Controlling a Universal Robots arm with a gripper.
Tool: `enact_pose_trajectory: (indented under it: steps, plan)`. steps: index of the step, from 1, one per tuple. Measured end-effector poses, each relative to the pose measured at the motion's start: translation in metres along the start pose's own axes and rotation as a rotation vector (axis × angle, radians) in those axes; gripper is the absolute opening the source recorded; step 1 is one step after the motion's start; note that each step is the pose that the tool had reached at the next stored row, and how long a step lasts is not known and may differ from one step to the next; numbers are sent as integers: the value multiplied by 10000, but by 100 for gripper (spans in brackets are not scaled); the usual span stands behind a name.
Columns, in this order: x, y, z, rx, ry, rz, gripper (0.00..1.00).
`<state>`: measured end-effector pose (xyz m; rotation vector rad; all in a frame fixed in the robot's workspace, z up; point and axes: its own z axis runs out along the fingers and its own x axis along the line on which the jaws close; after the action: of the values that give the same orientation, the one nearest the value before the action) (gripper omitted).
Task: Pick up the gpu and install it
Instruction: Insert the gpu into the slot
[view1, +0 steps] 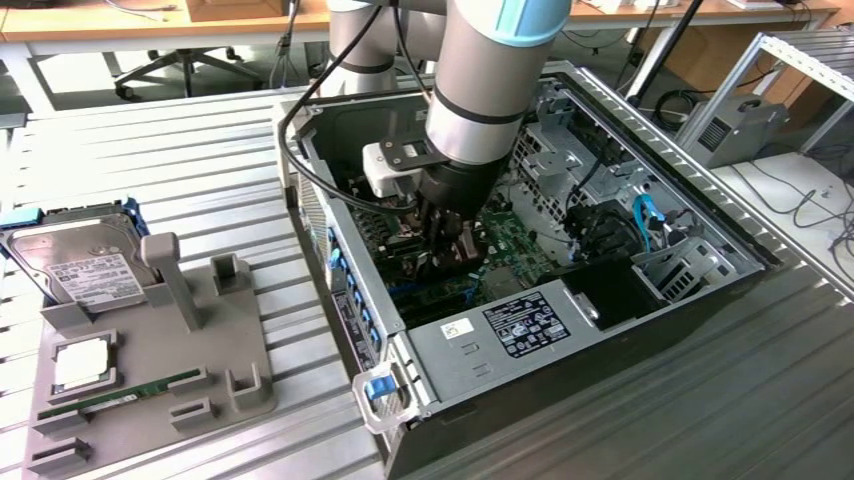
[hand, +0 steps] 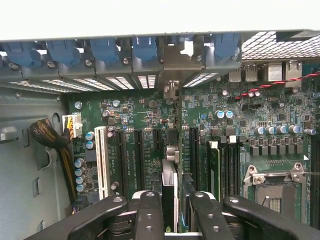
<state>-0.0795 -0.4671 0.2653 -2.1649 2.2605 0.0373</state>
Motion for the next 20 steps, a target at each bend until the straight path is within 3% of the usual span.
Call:
enact_pose_trajectory:
  steps: [9,20]
  plan:
    - [-43,0,3,-13,6,-506,26]
    - [-73,-5,17,-14,31,-561,26]
